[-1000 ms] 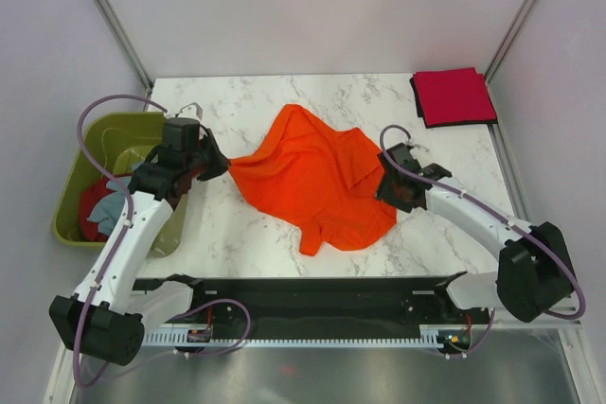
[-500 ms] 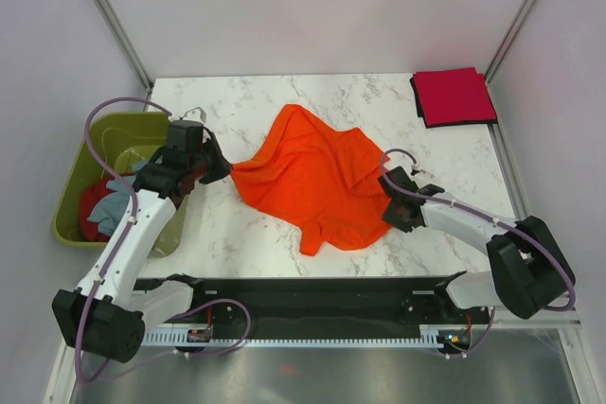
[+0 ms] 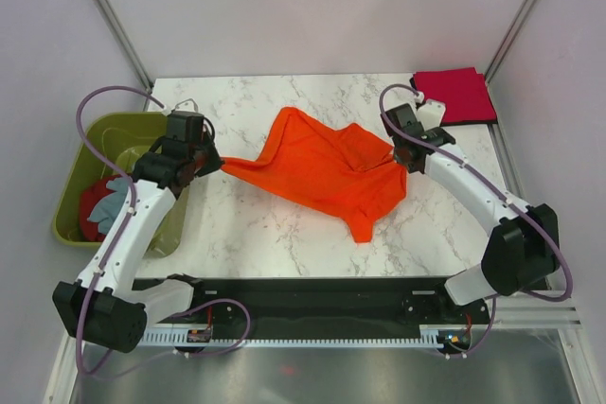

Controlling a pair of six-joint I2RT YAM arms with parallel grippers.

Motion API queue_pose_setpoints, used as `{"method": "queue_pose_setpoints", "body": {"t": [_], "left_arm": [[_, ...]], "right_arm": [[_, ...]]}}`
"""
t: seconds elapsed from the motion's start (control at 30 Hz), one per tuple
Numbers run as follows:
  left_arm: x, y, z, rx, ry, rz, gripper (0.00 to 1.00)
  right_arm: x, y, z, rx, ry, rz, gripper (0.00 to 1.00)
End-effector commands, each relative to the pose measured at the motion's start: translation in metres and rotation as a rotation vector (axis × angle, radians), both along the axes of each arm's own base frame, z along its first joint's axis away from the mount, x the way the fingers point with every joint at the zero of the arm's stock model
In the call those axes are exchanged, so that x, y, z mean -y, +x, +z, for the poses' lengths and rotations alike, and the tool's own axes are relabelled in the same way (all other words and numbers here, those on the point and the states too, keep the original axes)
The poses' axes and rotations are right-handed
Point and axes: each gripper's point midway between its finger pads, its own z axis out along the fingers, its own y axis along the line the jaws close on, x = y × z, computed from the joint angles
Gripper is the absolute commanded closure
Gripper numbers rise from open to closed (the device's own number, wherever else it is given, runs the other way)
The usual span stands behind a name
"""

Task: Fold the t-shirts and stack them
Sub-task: Flatten the tshirt out

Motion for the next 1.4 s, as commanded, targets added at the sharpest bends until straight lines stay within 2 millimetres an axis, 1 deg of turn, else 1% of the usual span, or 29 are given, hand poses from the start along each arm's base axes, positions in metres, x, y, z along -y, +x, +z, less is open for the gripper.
{"method": "queue_pose_setpoints", "body": {"t": [0.0, 0.07, 0.17, 0.27, 0.3, 0.33, 0.37, 0.43, 0.47, 0.57, 0.6, 0.63, 0.67, 0.73, 0.77, 0.8, 0.83, 0.87, 0.93, 0.97, 1.03, 1.07, 1.13, 1.17, 1.2, 1.23, 1.27, 1.3, 1.37], "left_arm": [[-0.005, 0.0, 0.028, 0.077, 0.008, 0.007, 0.98], [-0.008, -0.002, 0.036, 0.1, 0.006, 0.023, 0.98], [-0.01, -0.003, 0.043, 0.121, -0.001, 0.036, 0.98], [-0.009, -0.008, 0.049, 0.139, -0.017, 0.035, 0.98], [-0.007, -0.01, 0.051, 0.147, -0.029, 0.025, 0.98], [-0.007, -0.012, 0.054, 0.154, -0.034, 0.022, 0.98], [-0.008, -0.016, 0.062, 0.18, -0.042, 0.023, 0.98], [-0.009, -0.022, 0.072, 0.21, -0.053, 0.029, 0.98], [-0.011, -0.027, 0.084, 0.245, -0.06, 0.031, 0.98], [-0.014, -0.038, 0.104, 0.304, -0.077, 0.031, 0.98], [-0.014, -0.044, 0.114, 0.336, -0.093, 0.028, 0.98], [-0.013, -0.045, 0.116, 0.341, -0.103, 0.03, 0.98], [-0.012, -0.046, 0.117, 0.346, -0.111, 0.028, 0.98], [-0.009, -0.041, 0.11, 0.32, -0.111, 0.022, 0.98], [-0.009, -0.038, 0.101, 0.298, -0.104, 0.021, 0.98], [-0.009, -0.035, 0.094, 0.283, -0.097, 0.023, 0.98], [-0.007, -0.027, 0.087, 0.266, -0.09, 0.024, 0.98], [-0.006, -0.025, 0.073, 0.236, -0.081, 0.023, 0.98], [-0.004, -0.017, 0.055, 0.19, -0.07, 0.02, 0.98], [-0.003, -0.013, 0.044, 0.169, -0.066, 0.021, 0.98], [-0.001, -0.009, 0.031, 0.135, -0.062, 0.022, 0.98], [0.0, -0.005, 0.018, 0.098, -0.054, 0.021, 0.98], [0.0, -0.002, 0.008, 0.066, -0.048, 0.019, 0.98], [0.001, 0.0, 0.001, 0.045, -0.043, 0.017, 0.98], [0.001, 0.001, -0.002, 0.036, -0.035, 0.012, 0.98], [0.001, 0.001, -0.004, 0.031, -0.03, 0.011, 0.98], [0.001, 0.002, -0.005, 0.03, -0.026, 0.006, 0.98], [0.001, 0.002, -0.006, 0.027, -0.024, -0.002, 0.98], [0.001, 0.002, -0.005, 0.033, -0.023, -0.005, 0.98]], "right_arm": [[0.005, 0.001, 0.054, 0.051, -0.034, 0.067, 1.0], [0.002, 0.0, 0.071, 0.076, -0.015, 0.097, 1.0], [0.001, -0.006, 0.082, 0.063, 0.002, 0.11, 1.0], [-0.007, -0.014, 0.106, 0.109, 0.071, 0.147, 1.0], [-0.005, -0.019, 0.121, 0.151, 0.089, 0.145, 1.0], [-0.002, -0.025, 0.128, 0.159, 0.092, 0.143, 1.0], [0.001, -0.031, 0.148, 0.213, 0.108, 0.14, 1.0], [0.006, -0.04, 0.169, 0.268, 0.119, 0.146, 1.0], [0.01, -0.049, 0.186, 0.323, 0.132, 0.154, 1.0], [0.022, -0.065, 0.209, 0.397, 0.116, 0.16, 1.0], [0.024, -0.069, 0.212, 0.411, 0.115, 0.163, 1.0], [0.025, -0.069, 0.215, 0.428, 0.117, 0.163, 1.0], [0.025, -0.07, 0.213, 0.427, 0.109, 0.173, 1.0], [0.021, -0.061, 0.211, 0.445, 0.1, 0.197, 1.0], [0.018, -0.055, 0.199, 0.416, 0.07, 0.23, 1.0], [0.014, -0.046, 0.19, 0.39, 0.047, 0.246, 1.0], [0.01, -0.034, 0.188, 0.409, 0.038, 0.257, 1.0], [0.005, -0.021, 0.166, 0.351, -0.008, 0.286, 1.0], [-0.003, 0.004, 0.157, 0.365, -0.029, 0.299, 1.0], [-0.008, 0.02, 0.133, 0.311, -0.048, 0.307, 1.0], [-0.022, 0.047, 0.118, 0.31, -0.035, 0.344, 1.0], [-0.029, 0.066, 0.093, 0.256, -0.041, 0.352, 1.0], [-0.039, 0.088, 0.073, 0.22, -0.038, 0.372, 1.0], [-0.044, 0.108, 0.056, 0.178, -0.047, 0.374, 0.91], [-0.048, 0.116, 0.051, 0.155, -0.048, 0.376, 0.82], [-0.045, 0.115, 0.04, 0.091, -0.053, 0.36, 0.74], [-0.05, 0.129, 0.044, 0.082, -0.053, 0.352, 0.68], [-0.048, 0.125, 0.039, 0.031, -0.06, 0.35, 0.56], [-0.045, 0.125, 0.051, 0.04, -0.051, 0.313, 0.5]]}}
